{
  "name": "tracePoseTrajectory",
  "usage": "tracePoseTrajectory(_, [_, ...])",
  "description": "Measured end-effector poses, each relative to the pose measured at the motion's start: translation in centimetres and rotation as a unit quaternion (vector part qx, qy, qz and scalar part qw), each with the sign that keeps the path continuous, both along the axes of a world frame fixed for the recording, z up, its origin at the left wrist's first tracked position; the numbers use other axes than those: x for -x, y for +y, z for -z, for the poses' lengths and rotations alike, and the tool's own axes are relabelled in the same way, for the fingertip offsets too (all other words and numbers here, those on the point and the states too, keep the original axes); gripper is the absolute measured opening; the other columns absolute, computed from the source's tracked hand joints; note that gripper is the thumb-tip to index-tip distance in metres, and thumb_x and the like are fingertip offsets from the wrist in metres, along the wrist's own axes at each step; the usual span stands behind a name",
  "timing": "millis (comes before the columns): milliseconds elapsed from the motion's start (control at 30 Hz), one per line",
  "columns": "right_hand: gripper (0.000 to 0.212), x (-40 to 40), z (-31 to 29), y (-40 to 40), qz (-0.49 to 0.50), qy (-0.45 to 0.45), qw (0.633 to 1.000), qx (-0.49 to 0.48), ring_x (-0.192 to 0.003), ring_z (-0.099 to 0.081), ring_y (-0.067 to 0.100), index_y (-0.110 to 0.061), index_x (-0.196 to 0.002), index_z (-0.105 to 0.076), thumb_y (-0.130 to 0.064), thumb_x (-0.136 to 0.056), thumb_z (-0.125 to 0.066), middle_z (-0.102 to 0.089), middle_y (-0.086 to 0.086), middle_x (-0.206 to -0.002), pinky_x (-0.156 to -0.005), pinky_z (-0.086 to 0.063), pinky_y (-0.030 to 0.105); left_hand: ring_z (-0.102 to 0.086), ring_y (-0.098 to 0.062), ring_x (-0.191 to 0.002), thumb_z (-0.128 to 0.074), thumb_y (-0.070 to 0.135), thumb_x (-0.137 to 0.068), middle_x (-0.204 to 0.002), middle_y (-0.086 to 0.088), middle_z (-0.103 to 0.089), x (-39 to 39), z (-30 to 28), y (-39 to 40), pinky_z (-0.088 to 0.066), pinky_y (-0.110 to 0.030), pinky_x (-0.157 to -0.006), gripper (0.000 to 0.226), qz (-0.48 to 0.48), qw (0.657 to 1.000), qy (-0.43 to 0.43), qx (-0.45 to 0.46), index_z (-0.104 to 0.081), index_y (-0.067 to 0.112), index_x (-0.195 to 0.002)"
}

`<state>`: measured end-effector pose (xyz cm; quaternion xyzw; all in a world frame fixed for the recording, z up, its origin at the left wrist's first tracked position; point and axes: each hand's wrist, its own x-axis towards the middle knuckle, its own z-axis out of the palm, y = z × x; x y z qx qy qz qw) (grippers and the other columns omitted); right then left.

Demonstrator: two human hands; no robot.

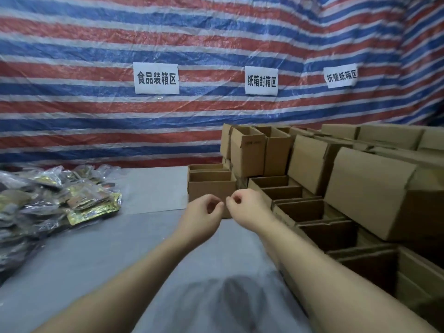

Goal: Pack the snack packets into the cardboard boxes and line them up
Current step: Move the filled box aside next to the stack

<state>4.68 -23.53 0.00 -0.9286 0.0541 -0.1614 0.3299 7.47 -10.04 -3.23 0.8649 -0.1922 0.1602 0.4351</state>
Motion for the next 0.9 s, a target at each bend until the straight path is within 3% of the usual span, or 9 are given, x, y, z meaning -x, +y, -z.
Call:
tracePoseTrajectory(100, [0.032, 3.9, -2.1, -1.8, 0.004, -0.025, 0.999, 0.023, -0.07, -0.06, 0.011, -0.025, -0.072, -0.059, -0.033, -0.102, -0.053, -0.061, -0.003, -0.074, -0.054, -0.039, 0.021, -0.064, -0.002, -0.076, -0.054, 0.035, -0.096, -0.08, 0.018, -0.064, 3.7, -1.5, -1.3, -0.048, -0.017, -0.063, 0.017, 0.035, 0.999, -0.005, 0.0, -0.059, 0.04, -0.08])
tracePoseTrajectory(200, [0.034, 6.7, -4.8, -4.3, 0.012, -0.046, 0.998, 0.037, -0.069, -0.058, 0.012, -0.022, -0.069, -0.059, -0.03, -0.102, -0.053, -0.06, -0.002, -0.073, -0.054, -0.037, 0.023, -0.064, 0.002, -0.075, -0.055, 0.037, -0.097, -0.079, 0.019, -0.064, 5.9, -3.1, -2.5, -0.044, -0.009, -0.058, 0.019, 0.067, 0.998, -0.012, -0.01, -0.058, 0.042, -0.079])
tracePoseTrajectory(300, [0.022, 9.1, -7.9, -6.9, 0.047, -0.093, 0.994, 0.045, -0.075, -0.057, 0.008, -0.023, -0.084, -0.063, -0.03, -0.102, -0.054, -0.061, -0.006, -0.082, -0.056, -0.039, 0.02, -0.063, 0.007, -0.079, -0.055, 0.037, -0.097, -0.083, 0.019, -0.065, 7.8, -5.8, -4.3, -0.045, -0.006, -0.051, 0.014, 0.102, 0.994, -0.026, 0.002, -0.06, 0.042, -0.085])
tracePoseTrajectory(400, [0.011, 10.8, -10.3, -10.0, 0.133, -0.171, 0.97, 0.11, -0.092, -0.059, 0.014, -0.023, -0.101, -0.066, -0.031, -0.1, -0.058, -0.063, -0.003, -0.1, -0.078, -0.054, 0.03, -0.063, 0.0, -0.083, -0.055, 0.039, -0.098, -0.089, 0.019, -0.063, 8.9, -8.2, -7.0, -0.047, -0.009, -0.056, 0.007, 0.126, 0.991, -0.041, 0.015, -0.061, 0.038, -0.098])
tracePoseTrajectory(500, [0.026, 12.0, -12.0, -14.4, 0.224, -0.218, 0.933, 0.178, -0.113, -0.055, 0.022, -0.021, -0.12, -0.063, -0.032, -0.097, -0.06, -0.059, 0.001, -0.12, -0.101, -0.049, 0.042, -0.058, 0.003, -0.085, -0.054, 0.041, -0.098, -0.092, 0.023, -0.058, 9.8, -9.5, -10.1, -0.044, -0.007, -0.057, 0.011, 0.144, 0.987, -0.068, 0.009, -0.058, 0.036, -0.107])
tracePoseTrajectory(667, [0.05, 11.9, -11.6, -20.2, 0.272, -0.104, 0.928, 0.231, -0.121, -0.056, 0.028, -0.019, -0.139, -0.049, -0.039, -0.095, -0.062, -0.053, 0.008, -0.137, -0.089, -0.052, 0.039, -0.059, -0.009, -0.102, -0.05, 0.04, -0.099, -0.116, 0.005, -0.061, 10.7, -10.1, -14.5, -0.053, -0.025, -0.084, 0.032, 0.175, 0.98, -0.085, -0.032, -0.057, 0.021, -0.125])
tracePoseTrajectory(733, [0.056, 11.0, -10.4, -21.2, 0.279, -0.066, 0.921, 0.265, -0.122, -0.057, 0.03, -0.018, -0.14, -0.048, -0.045, -0.094, -0.064, -0.055, 0.01, -0.137, -0.091, -0.052, 0.04, -0.058, -0.013, -0.107, -0.048, 0.039, -0.101, -0.122, 0.0, -0.061, 10.7, -10.0, -15.8, -0.053, -0.031, -0.091, 0.035, 0.181, 0.98, -0.074, -0.043, -0.057, 0.019, -0.128])
tracePoseTrajectory(800, [0.056, 10.2, -9.5, -21.8, 0.281, -0.041, 0.919, 0.274, -0.12, -0.059, 0.031, -0.016, -0.137, -0.052, -0.047, -0.093, -0.065, -0.06, 0.01, -0.132, -0.097, -0.05, 0.044, -0.057, -0.015, -0.111, -0.046, 0.038, -0.102, -0.126, -0.003, -0.06, 10.4, -9.6, -16.7, -0.052, -0.033, -0.094, 0.037, 0.183, 0.98, -0.056, -0.048, -0.056, 0.017, -0.13])
tracePoseTrajectory(900, [0.038, 9.4, -8.9, -21.9, 0.283, -0.052, 0.913, 0.29, -0.11, -0.061, 0.029, -0.017, -0.124, -0.059, -0.037, -0.094, -0.069, -0.064, 0.009, -0.118, -0.095, -0.051, 0.042, -0.056, -0.014, -0.11, -0.044, 0.038, -0.102, -0.128, -0.003, -0.06, 9.6, -9.3, -17.3, -0.05, -0.03, -0.089, 0.039, 0.177, 0.983, -0.03, -0.041, -0.055, 0.015, -0.132])
